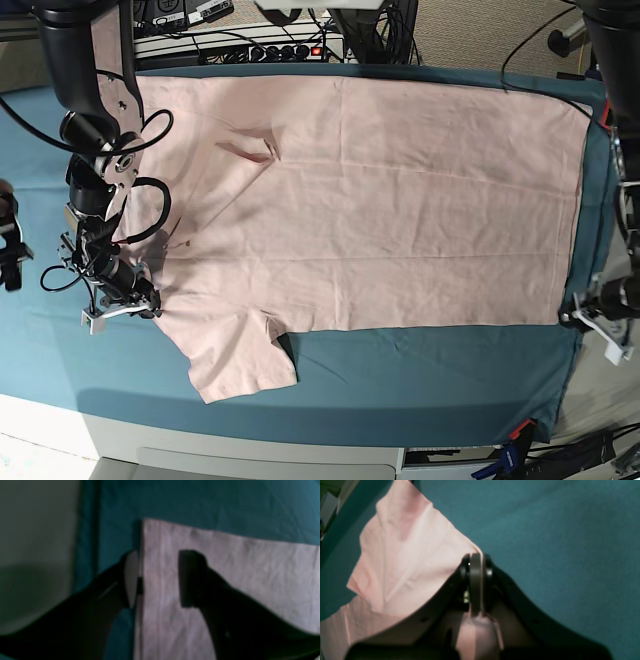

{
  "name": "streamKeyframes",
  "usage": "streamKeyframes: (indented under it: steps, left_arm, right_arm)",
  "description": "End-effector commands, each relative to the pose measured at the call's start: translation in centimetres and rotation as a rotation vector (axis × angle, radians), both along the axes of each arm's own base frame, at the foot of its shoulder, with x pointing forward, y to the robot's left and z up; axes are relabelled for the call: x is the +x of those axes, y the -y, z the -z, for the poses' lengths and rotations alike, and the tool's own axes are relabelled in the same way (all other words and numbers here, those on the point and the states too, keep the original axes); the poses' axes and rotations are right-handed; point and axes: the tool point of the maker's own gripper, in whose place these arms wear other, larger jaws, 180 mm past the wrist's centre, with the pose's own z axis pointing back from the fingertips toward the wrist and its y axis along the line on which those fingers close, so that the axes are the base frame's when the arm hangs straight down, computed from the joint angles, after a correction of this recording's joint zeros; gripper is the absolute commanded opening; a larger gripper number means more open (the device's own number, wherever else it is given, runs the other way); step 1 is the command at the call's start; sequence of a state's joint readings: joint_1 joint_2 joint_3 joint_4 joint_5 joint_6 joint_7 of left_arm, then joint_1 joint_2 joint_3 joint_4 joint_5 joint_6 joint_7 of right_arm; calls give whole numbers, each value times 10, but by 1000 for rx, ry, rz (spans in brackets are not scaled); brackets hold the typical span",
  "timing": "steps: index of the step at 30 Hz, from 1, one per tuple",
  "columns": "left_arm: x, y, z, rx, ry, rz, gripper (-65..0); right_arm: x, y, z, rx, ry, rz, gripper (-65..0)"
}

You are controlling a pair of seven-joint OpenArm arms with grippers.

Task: Fold the T-shirt properly
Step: 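Grasp the hem corners with both grippers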

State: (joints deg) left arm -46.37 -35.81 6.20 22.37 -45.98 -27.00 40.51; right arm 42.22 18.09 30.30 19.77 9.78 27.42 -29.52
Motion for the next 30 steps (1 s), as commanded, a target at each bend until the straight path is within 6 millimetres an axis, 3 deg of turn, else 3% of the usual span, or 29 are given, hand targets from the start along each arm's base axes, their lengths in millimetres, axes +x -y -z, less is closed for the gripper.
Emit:
streamKeyframes:
  steps: [1,12,18,24,27,30]
  left_arm:
    - [17,-4,-21,10,64,-15,-402]
    - [23,32,1,43,36,38,-402]
    - [15,5,11,169,9,6,-402]
    - [2,-19,17,190,-11,-46,-402]
    - [-1,-21,17,159,-6,-68,-402]
    - [-1,-12,18,107,2,-66,-402]
  right_arm:
    - [8,8,-14,-17,17,6,-650]
    - [4,9,-10,-29,-2,-6,-650]
    - [2,6,-6,-95,-32,-65,-650]
    - [0,0,0,-179,-70,-143,-650]
    - [-1,-2,2,-201,-82,-168,-650]
    - [-1,-3,2,-205,-82,-170,-650]
